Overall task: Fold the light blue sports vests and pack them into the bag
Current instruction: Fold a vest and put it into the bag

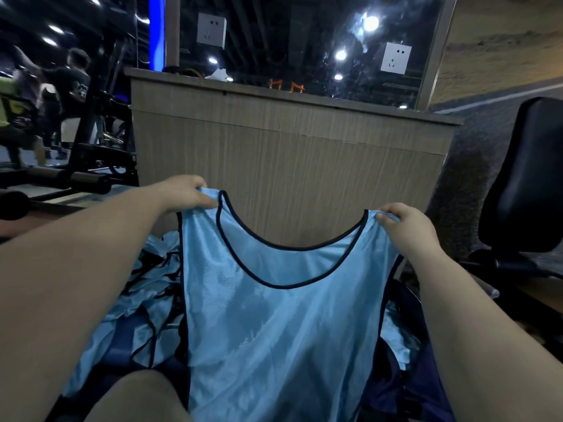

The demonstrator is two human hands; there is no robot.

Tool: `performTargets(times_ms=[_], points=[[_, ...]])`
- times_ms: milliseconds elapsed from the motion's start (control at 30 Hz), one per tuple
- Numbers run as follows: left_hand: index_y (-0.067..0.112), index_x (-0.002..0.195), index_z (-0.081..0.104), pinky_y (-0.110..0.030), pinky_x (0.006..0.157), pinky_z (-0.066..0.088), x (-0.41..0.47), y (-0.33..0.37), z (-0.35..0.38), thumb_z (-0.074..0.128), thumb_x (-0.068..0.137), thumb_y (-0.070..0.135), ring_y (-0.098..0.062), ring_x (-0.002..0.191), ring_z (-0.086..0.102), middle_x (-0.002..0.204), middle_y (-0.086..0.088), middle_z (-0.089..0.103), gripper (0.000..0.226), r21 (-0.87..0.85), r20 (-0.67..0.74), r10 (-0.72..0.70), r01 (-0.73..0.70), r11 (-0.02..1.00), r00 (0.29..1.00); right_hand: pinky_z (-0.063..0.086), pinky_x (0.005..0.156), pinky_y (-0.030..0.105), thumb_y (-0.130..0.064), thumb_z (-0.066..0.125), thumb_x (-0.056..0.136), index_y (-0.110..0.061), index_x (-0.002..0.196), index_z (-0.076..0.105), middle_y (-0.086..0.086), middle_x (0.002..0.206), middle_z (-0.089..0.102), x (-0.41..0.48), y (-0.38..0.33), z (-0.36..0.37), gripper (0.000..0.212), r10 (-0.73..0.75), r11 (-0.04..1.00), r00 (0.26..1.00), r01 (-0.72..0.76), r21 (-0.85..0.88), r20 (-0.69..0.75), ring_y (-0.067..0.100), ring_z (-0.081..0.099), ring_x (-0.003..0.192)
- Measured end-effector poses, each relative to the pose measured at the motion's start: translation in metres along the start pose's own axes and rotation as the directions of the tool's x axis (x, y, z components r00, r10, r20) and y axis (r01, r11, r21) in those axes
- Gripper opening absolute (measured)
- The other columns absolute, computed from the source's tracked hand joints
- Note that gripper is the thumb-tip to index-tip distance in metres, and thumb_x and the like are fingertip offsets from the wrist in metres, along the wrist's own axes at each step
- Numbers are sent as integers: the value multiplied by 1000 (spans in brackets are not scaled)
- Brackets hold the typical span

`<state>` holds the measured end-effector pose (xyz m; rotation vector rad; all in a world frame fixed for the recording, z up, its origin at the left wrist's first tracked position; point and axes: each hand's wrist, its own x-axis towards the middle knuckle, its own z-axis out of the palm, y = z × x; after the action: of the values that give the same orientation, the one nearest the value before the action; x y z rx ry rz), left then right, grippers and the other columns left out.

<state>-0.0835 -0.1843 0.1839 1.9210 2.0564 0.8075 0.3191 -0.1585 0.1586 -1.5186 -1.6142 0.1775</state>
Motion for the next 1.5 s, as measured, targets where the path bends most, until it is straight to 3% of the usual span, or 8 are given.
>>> performTargets(times_ms=[133, 333, 567, 700, 933, 1067, 1300, 1500], points=[[10, 97, 62, -37, 79, 49, -1, -3, -2, 70, 85, 44, -24, 90, 64, 96, -7, 66, 36, -119, 63, -8, 16, 993, 998, 52, 80, 43, -40, 55, 95, -31, 93, 63, -2, 90, 65, -2, -2, 1, 12, 24, 999, 998, -26, 47, 50, 20, 61, 83], [12, 76, 56, -29, 60, 48, -9, 15, -2, 65, 91, 26, -19, 63, 60, 71, -4, 63, 22, -526, 136, -26, 94, 845, 990, 43, 66, 33, -31, 60, 93, -24, 81, 65, 2, 78, 61, -3, -15, 0, 15, 20, 983, 995, -38, 179, 96, 18, 53, 70], [13, 75, 59, -22, 50, 45, -10, 70, 29, 62, 94, 20, -16, 54, 57, 66, -5, 61, 20, -666, 83, -53, 95, 740, 995, 41, 79, 24, -19, 57, 97, -37, 110, 65, -14, 109, 59, -14, -57, 14, 23, -83, 908, 973, -15, 418, 216, 5, 52, 97], [17, 81, 56, -26, 67, 42, -9, 100, 56, 62, 94, 30, -17, 80, 56, 84, -2, 59, 19, -616, 34, 13, 11, 788, 999, 44, 73, 29, -7, 53, 94, -30, 89, 71, -4, 94, 67, -24, -82, 34, 30, -93, 869, 961, -50, 492, 262, 14, 56, 81], [17, 78, 52, -26, 57, 35, -17, 133, 86, 62, 89, 19, -17, 73, 48, 76, -3, 54, 15, -624, -20, 66, -64, 779, 998, 51, 56, 23, 1, 47, 93, -12, 88, 65, 7, 80, 66, -38, -105, 51, 23, -39, 732, 943, -198, 652, 330, 17, 60, 67], [15, 78, 54, -25, 55, 42, -16, 132, 85, 63, 91, 14, -17, 63, 53, 72, -5, 59, 15, -745, 8, 66, -38, 666, 998, 56, 51, 26, 2, 34, 95, -5, 97, 62, 11, 80, 66, -38, -108, 43, 30, 38, 624, 906, -351, 698, 422, 16, 63, 57], [12, 75, 63, -22, 53, 49, -20, 131, 79, 68, 87, 7, -11, 55, 59, 67, -3, 65, 14, -797, -17, 155, -107, 594, 988, 60, 74, 32, 3, 64, 81, -14, 98, 69, 5, 82, 74, -38, -93, 44, 24, -94, 863, 965, -45, 503, 246, 21, 72, 77], [10, 85, 67, -16, 49, 48, -27, 136, 74, 69, 87, 9, -6, 50, 60, 60, 2, 66, 3, -825, 23, 245, -120, 552, 969, 36, 57, 13, -29, 72, 81, -28, 97, 65, -7, 91, 60, -32, -91, 48, 18, -224, 960, 971, 205, 191, 86, 5, 58, 80]])
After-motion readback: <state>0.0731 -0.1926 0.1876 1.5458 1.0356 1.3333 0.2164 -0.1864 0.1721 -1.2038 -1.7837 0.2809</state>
